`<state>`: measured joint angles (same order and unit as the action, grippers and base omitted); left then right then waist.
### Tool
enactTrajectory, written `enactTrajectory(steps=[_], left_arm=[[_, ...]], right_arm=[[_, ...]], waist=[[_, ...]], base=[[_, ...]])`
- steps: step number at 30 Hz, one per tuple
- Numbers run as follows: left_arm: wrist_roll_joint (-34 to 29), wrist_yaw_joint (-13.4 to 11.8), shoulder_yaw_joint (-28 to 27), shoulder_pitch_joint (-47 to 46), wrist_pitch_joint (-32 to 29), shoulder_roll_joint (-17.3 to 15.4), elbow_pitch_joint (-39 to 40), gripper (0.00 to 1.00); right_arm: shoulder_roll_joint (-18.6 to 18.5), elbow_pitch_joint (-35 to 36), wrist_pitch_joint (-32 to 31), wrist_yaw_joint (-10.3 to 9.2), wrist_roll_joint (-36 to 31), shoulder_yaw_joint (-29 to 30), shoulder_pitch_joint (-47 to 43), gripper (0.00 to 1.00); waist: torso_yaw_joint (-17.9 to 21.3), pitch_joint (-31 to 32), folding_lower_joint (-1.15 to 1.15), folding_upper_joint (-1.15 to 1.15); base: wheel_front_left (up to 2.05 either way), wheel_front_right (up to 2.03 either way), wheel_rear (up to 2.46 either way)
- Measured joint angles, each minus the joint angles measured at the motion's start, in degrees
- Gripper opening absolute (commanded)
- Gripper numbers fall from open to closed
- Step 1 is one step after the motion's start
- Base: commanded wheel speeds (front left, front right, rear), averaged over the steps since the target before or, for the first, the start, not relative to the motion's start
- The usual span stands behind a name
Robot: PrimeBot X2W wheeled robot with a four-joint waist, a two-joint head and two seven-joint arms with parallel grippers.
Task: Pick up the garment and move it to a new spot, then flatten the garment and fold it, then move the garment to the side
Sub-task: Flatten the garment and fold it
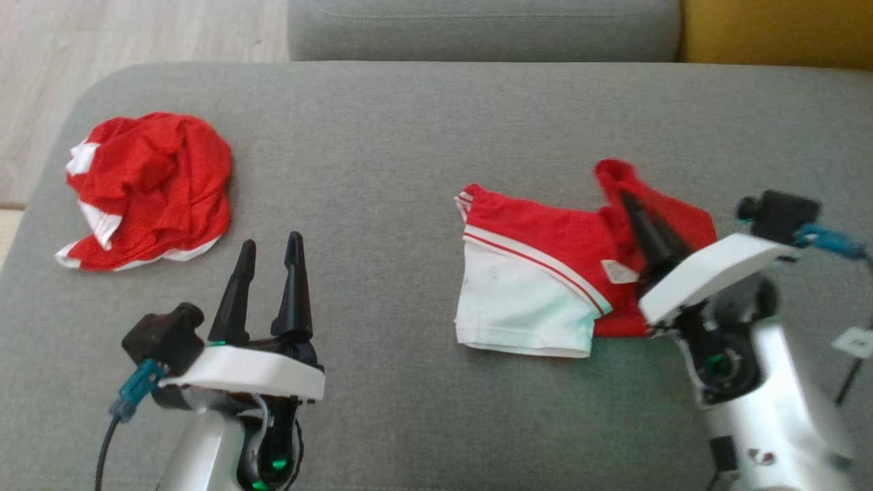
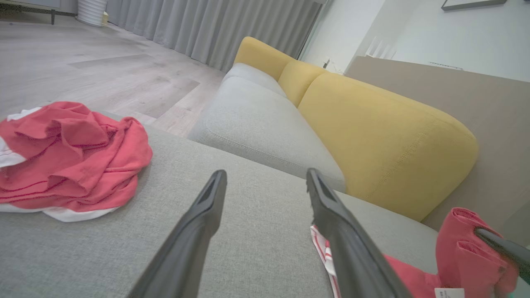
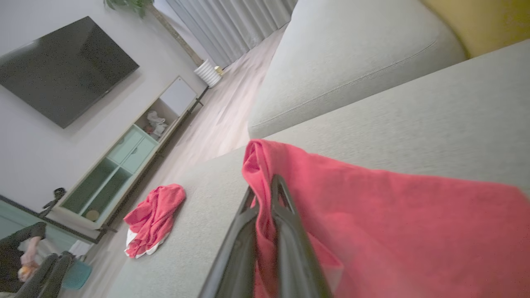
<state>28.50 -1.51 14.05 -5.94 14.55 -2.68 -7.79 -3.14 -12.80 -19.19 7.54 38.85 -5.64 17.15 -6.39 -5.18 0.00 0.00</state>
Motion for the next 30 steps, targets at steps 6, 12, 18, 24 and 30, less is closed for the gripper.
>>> enactTrajectory(steps=[6, 12, 18, 24, 30], left_arm=[[0.7, 0.0, 0.6, 0.2, 0.0, 0.0, -1.2, 1.0], [0.9, -0.5, 2.2, 1.1, 0.0, 0.0, -1.8, 1.0], [0.9, -0.5, 2.6, 1.1, 0.0, 0.0, -2.4, 1.0], [0.9, -0.5, 2.4, 1.1, 0.0, 0.0, -3.4, 1.0], [0.9, -0.5, 1.7, 1.1, 0.0, 0.0, -3.3, 1.0]], right_arm=[[0.0, -7.3, 5.6, 0.0, 4.7, -7.6, 0.4, 0.0], [-0.1, -14.5, 11.4, 0.0, 7.7, -12.1, 3.7, 0.0], [-0.1, -19.7, 15.0, 0.0, 11.6, -16.1, 5.6, 1.0], [-0.1, -20.5, 17.2, 0.0, 21.8, -23.1, 7.5, 1.0], [-0.1, -25.5, 21.2, 0.0, 19.5, -21.9, 11.8, 1.0]], waist=[[-2.5, -0.2, 0.0, 0.0], [-4.9, -0.9, 0.0, 0.0], [-6.2, -1.4, 0.0, 0.0], [-5.9, -1.1, 0.0, 0.0], [-3.6, -0.7, 0.0, 0.0]], base=[[0.0, 0.0, 0.0], [0.0, 0.0, 0.0], [0.0, 0.0, 0.0], [0.0, 0.0, 0.0], [0.0, 0.0, 0.0]])
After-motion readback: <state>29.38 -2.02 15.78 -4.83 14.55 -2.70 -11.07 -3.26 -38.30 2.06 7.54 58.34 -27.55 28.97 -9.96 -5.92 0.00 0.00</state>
